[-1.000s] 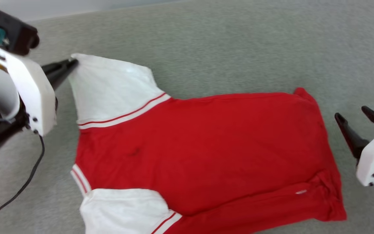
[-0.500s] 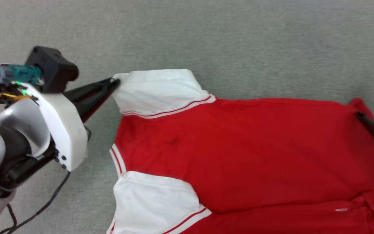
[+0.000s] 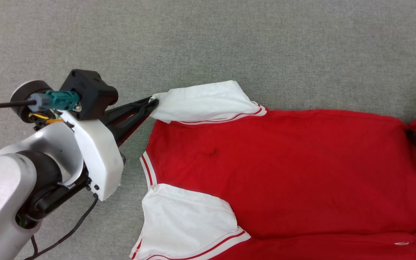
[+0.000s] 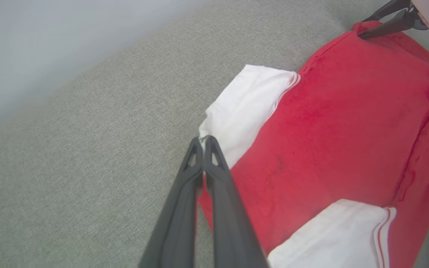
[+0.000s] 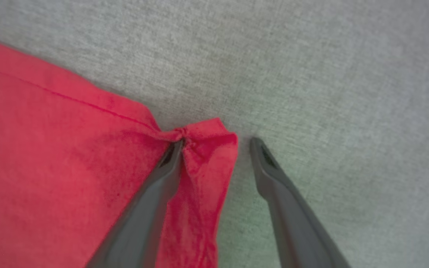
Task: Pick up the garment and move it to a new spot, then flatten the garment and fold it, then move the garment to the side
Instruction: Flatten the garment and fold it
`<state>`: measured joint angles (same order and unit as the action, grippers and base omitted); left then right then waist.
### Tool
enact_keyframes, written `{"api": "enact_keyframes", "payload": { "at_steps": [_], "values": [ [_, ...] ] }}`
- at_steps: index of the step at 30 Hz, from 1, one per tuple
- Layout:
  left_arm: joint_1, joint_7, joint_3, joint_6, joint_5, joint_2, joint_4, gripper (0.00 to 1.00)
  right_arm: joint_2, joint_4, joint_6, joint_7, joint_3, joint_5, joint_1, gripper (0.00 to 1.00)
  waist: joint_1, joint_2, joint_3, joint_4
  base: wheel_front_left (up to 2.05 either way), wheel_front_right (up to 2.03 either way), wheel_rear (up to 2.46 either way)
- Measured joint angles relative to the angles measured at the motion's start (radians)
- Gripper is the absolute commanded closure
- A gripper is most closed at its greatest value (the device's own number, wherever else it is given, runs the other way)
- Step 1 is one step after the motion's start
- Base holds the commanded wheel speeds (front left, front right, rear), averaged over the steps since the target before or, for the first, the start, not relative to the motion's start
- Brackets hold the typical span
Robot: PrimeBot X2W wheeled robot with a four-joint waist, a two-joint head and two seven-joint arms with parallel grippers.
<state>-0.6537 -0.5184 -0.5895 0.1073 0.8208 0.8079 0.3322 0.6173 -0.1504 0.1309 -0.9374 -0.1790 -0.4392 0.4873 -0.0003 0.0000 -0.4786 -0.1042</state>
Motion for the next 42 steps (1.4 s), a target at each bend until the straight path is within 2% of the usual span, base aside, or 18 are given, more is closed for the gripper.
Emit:
{"api": "enact_keyframes", "payload": {
  "at_steps": [1,9,14,21,24,30,36,42],
  "values": [
    [0.0,0.003,-0.004,0.0,-0.001,-0.001,-0.005,1.0,0.003,-0.006,0.0,0.008,-0.006,-0.003,0.0,1.0,0.0,0.0,0.002,0.0,0.0,0.0,0.0],
    [0.037,0.04,0.008,-0.012,0.001,0.004,-0.05,1.0,-0.032,-0.053,0.001,0.093,0.029,-0.043,0.003,1.0,0.0003,0.0,0.058,0.015,0.0,0.0,0.0],
    [0.105,0.069,0.015,-0.039,0.013,0.02,-0.059,1.0,-0.017,-0.002,0.0,0.147,0.048,-0.047,-0.038,1.0,0.0003,0.0,0.121,0.029,0.0,0.0,0.0],
    [0.274,0.106,0.025,-0.097,0.048,0.077,-0.014,1.0,-0.024,0.109,0.0,0.177,0.114,-0.076,-0.213,1.0,0.0002,0.0,0.223,0.05,0.0,0.0,0.0],
    [0.355,0.115,0.027,-0.137,0.071,0.097,0.016,1.0,-0.044,0.158,0.0,0.178,0.144,-0.089,-0.304,1.0,0.0002,0.0,0.257,0.058,0.0,0.0,0.0],
    [0.506,0.132,0.008,-0.178,0.102,0.13,0.062,1.0,-0.082,0.223,0.0,0.15,0.188,-0.094,-0.471,1.0,0.0002,0.0,0.28,0.062,0.0,0.0,0.0],
    [0.589,0.128,-0.041,-0.186,0.149,0.107,0.031,1.0,-0.095,0.232,0.0,0.131,0.186,-0.087,-0.559,1.0,0.0002,0.0,0.27,0.062,0.0,0.0,0.0],
    [0.594,0.097,-0.102,-0.171,0.128,0.068,-0.058,1.0,-0.096,0.202,0.0,0.132,0.155,-0.083,-0.571,1.0,0.0002,0.0,0.264,0.063,0.0,0.0,0.0]
  ]
}}
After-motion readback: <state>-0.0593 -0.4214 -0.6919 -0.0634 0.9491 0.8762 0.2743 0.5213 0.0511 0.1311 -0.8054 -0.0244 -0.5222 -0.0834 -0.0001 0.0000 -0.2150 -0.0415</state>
